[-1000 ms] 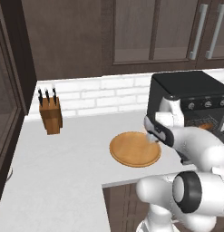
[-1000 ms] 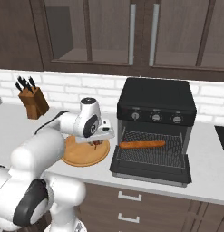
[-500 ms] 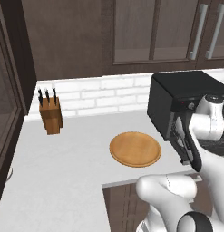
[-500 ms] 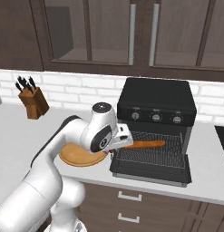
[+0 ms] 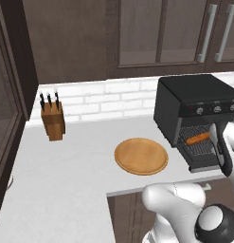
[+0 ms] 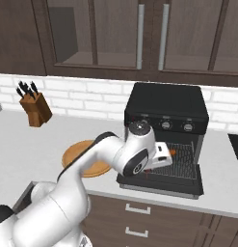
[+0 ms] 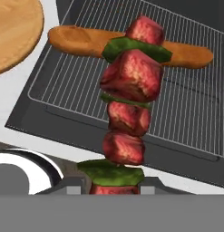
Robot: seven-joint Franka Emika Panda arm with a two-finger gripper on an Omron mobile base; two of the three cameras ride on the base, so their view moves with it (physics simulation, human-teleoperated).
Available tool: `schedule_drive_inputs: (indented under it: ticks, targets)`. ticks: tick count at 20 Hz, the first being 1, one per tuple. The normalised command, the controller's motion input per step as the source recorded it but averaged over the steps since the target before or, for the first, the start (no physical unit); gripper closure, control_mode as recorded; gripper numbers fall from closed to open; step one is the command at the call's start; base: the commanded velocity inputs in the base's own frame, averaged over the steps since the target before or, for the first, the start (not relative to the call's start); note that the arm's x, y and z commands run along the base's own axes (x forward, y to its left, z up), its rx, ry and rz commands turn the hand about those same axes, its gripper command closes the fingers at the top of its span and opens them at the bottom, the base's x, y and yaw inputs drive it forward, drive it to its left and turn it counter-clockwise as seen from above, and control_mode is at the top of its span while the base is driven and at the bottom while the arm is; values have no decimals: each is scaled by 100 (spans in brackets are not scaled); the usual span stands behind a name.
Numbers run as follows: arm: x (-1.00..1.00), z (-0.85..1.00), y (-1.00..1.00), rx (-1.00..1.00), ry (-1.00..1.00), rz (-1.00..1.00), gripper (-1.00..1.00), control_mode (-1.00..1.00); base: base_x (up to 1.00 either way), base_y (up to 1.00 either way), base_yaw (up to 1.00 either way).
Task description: Pick up the kebab skewer and baguette bread, and place them inside the toaster oven. Close the toaster oven door and start by setting the timer.
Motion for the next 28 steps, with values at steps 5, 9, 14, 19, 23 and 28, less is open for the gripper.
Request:
schedule_drive_inputs:
  ticks: [5,9,14,19,23,28]
  targets:
    - [20,0,-86,5,2,-11,100,-100,0,0,0]
    - [40,0,-45,6,3,-3,100,-100,0,0,0]
    - [36,-2,-18,11,0,-2,100,-100,0,0,0]
    - [43,-20,-4,9,0,-4,100,-100,0,0,0]
    - [45,-9,-21,4,0,-4,100,-100,0,0,0]
    - [10,-27,-21,1,0,-4,100,-100,0,0,0]
